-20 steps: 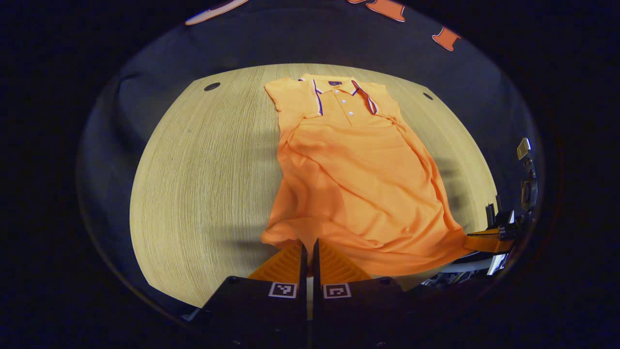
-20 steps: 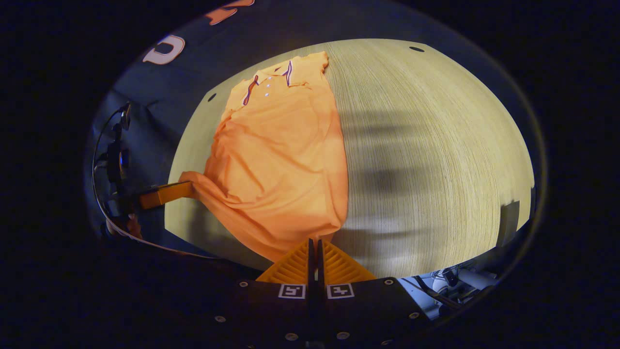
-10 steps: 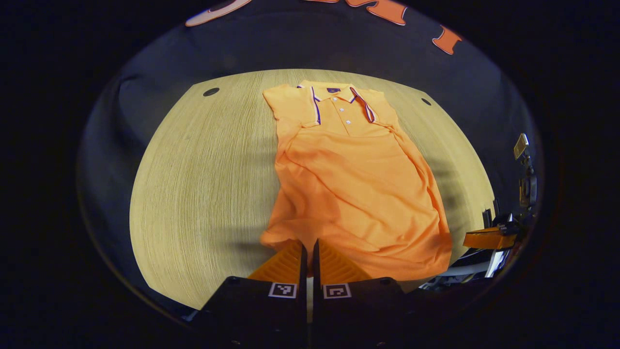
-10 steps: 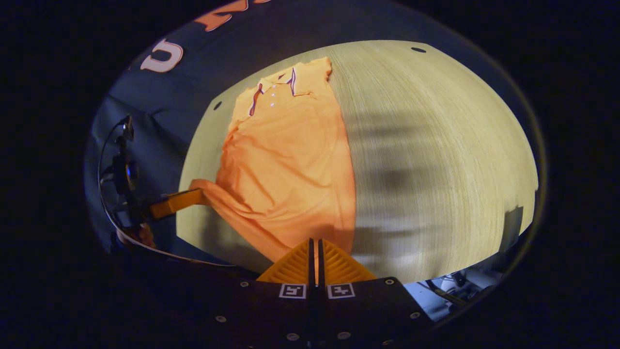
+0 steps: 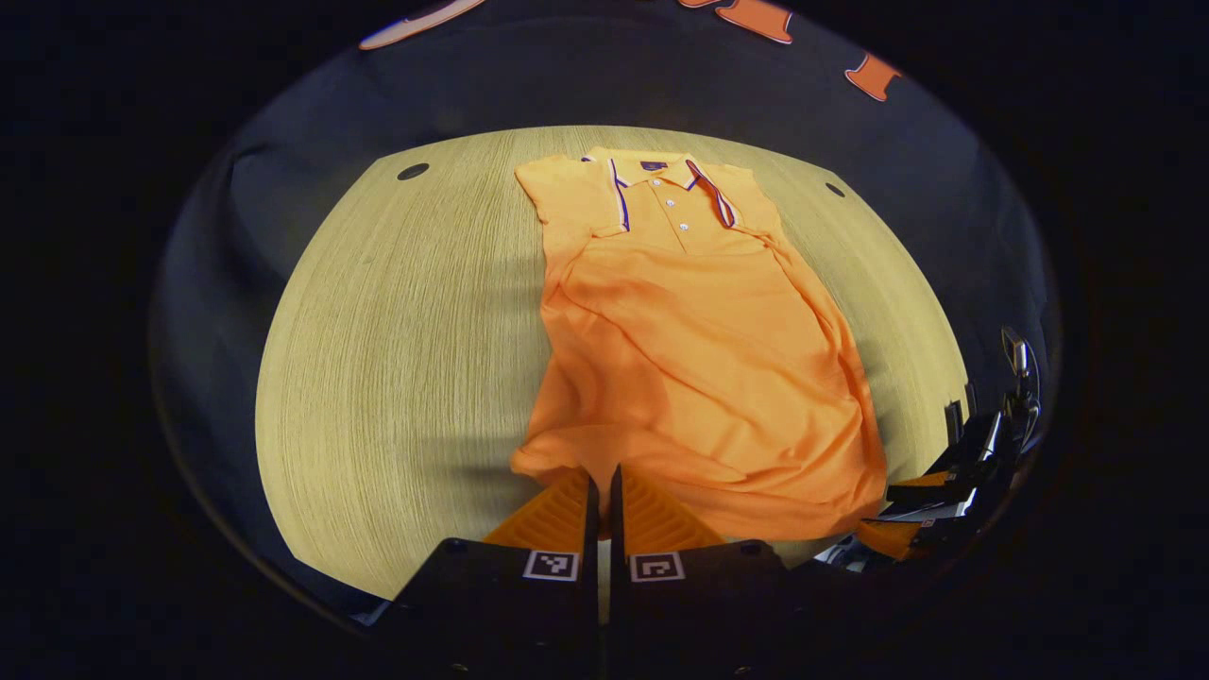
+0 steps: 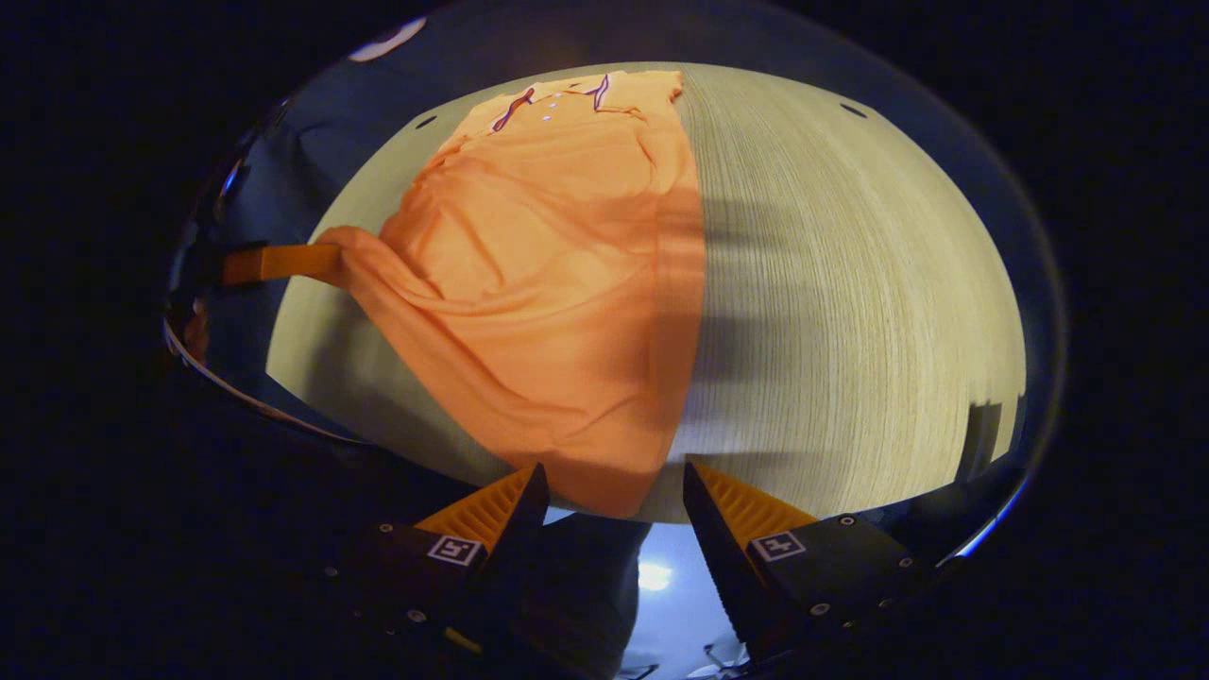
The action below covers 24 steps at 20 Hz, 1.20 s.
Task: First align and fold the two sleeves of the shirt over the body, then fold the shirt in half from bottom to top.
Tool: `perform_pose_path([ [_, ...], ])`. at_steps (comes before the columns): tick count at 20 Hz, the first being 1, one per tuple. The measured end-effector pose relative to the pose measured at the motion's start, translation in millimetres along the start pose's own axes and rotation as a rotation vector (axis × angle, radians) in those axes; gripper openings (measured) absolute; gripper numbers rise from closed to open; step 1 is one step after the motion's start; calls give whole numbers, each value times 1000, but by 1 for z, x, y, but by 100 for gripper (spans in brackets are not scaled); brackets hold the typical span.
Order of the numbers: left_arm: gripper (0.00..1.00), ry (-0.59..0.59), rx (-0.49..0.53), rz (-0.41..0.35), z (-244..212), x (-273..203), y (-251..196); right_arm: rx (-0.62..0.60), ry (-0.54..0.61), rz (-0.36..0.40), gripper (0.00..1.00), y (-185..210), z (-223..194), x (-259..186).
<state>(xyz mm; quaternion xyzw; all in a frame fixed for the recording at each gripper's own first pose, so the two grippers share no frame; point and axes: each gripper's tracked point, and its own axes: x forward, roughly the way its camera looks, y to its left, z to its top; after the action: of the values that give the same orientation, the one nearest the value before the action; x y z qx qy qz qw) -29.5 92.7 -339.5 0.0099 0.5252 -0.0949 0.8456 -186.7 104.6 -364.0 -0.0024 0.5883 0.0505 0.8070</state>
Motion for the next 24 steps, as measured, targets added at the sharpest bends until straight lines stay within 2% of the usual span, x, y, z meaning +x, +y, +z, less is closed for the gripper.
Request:
perform_pose_path([
  [1,5,3,13,2,0,-2,1,-36,0,-52,88,-2,1,1],
  [2,5,2,24,0,1,-2,0,-70,-9,-68,87,-1,1,5],
  [3,6,3,32,-2,0,-2,-1,-76,-20,-64,82,5,3,4],
  [5,5,5,42,-7,0,-3,-1,-21,-70,-66,51,9,17,5],
  [7,6,-3,48,-11,1,-5,-2,33,-67,28,6,21,25,11],
  [8,6,-5,48,-14,2,-5,-1,121,-82,51,7,21,27,31],
  [9,6,-4,49,-14,2,-6,0,179,-90,87,1,21,37,9],
  [10,6,-7,49,-11,3,-7,2,173,-77,91,0,22,37,17],
  [11,5,-10,43,-12,4,-7,2,176,-122,76,0,16,50,14],
  [12,6,-11,38,-13,5,-7,2,156,-96,109,0,25,48,13],
  [17,6,-56,5,-26,27,-9,1,162,-191,142,0,22,85,-2],
  [21,6,-112,-10,-44,59,-11,-4,228,-268,183,0,6,122,-24],
  [24,6,-148,-17,-50,84,-13,-8,239,-310,178,0,-10,152,-26],
])
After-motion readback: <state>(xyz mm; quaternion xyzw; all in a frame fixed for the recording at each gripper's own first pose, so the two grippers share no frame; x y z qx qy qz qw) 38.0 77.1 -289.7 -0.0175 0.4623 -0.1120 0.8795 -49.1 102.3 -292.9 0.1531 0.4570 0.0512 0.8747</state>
